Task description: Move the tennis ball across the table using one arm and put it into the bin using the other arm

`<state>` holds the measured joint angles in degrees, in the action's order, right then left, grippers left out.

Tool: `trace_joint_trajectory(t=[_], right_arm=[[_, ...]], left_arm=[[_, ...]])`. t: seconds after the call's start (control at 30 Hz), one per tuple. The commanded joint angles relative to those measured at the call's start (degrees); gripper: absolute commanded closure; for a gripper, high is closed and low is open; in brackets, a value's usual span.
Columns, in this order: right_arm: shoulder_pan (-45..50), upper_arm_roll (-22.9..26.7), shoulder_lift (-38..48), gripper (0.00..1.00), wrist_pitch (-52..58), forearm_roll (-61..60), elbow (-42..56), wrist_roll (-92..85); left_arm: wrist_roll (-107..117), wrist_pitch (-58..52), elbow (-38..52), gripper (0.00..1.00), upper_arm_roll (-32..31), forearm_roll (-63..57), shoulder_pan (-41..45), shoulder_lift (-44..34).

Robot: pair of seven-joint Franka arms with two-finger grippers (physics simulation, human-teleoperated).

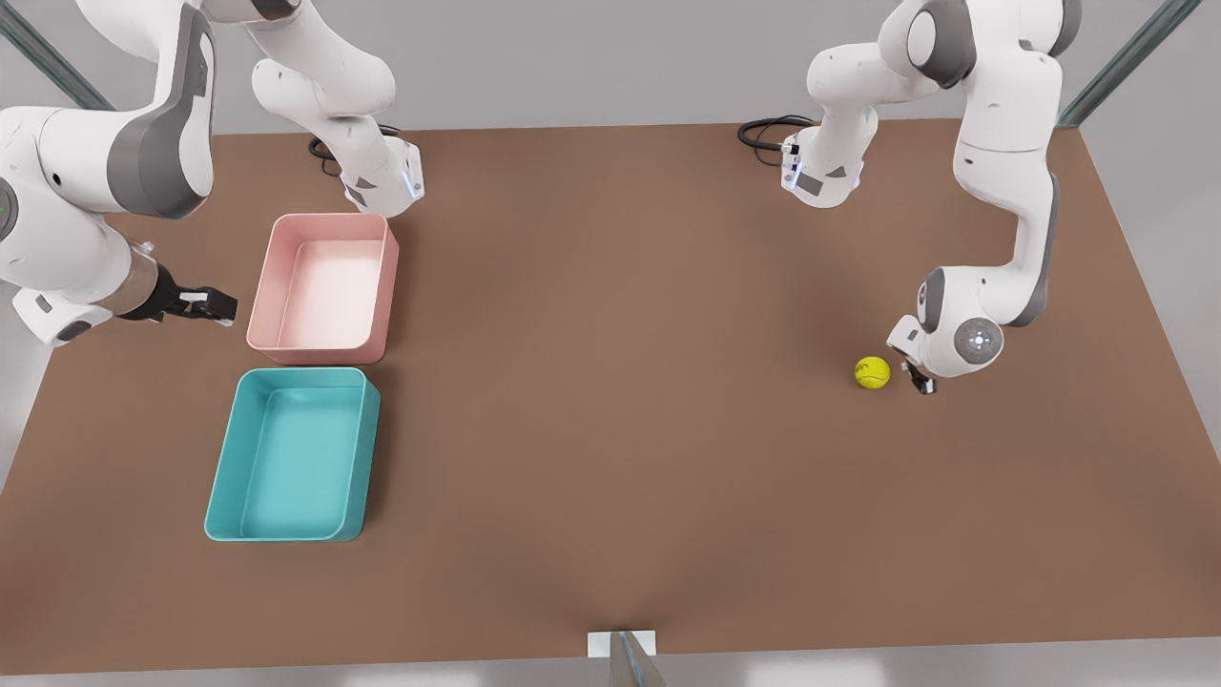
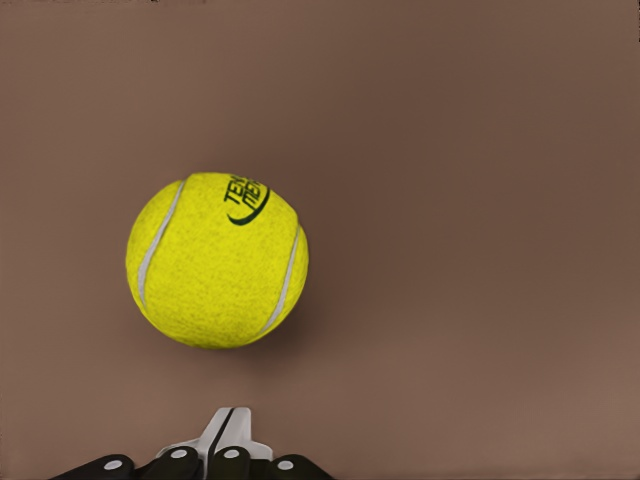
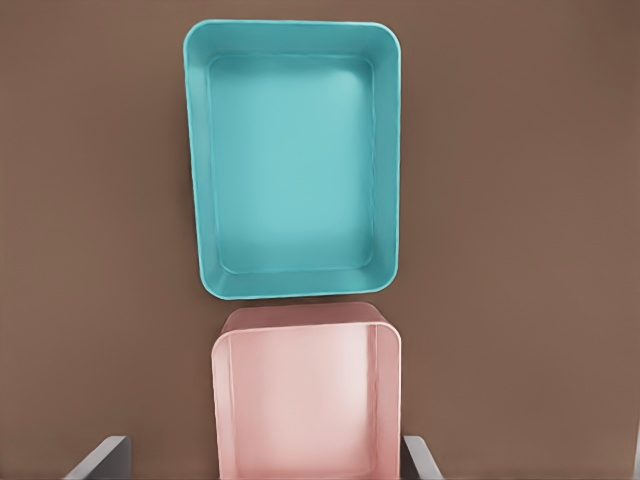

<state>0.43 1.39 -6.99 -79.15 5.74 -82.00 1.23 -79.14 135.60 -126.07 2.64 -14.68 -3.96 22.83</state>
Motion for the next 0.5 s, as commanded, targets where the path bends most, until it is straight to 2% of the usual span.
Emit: trace_joint_trajectory(t=[0.0,0.27,0.33,0.37,0.4,0.43,0.47], right_arm=[[0.09,0.02,0.05,0.0,0.05,-0.03,0.0,0.79],[0.09,0.11,-0.04,0.0,0.67,-0.03,0.0,0.88],[0.09,0.11,-0.13,0.0,0.67,-0.03,0.0,0.88],[0.09,0.11,-0.13,0.0,0.67,-0.03,0.0,0.88],[0.09,0.11,-0.13,0.0,0.67,-0.03,0.0,0.88],[0.09,0.11,-0.13,0.0,0.67,-0.03,0.0,0.88],[0.09,0.11,-0.13,0.0,0.67,-0.03,0.0,0.88]], left_arm=[[-14.72,1.33,0.04,0.79,0.0,-0.09,0.0,0.02],[-6.55,0.8,-0.14,0.79,0.0,3.07,1.32,0.63],[3.01,0.89,0.12,0.79,0.0,3.16,5.98,0.99],[13.74,0.1,1.09,0.79,-0.43,6.75,10.11,0.81],[21.38,-7.26,6.0,0.79,-3.86,22.03,10.64,0.55],[31.58,-15.28,9.88,0.79,-4.22,27.24,11.25,-0.16],[34.49,-15.46,9.88,0.79,-4.39,28.73,11.25,-0.16]])
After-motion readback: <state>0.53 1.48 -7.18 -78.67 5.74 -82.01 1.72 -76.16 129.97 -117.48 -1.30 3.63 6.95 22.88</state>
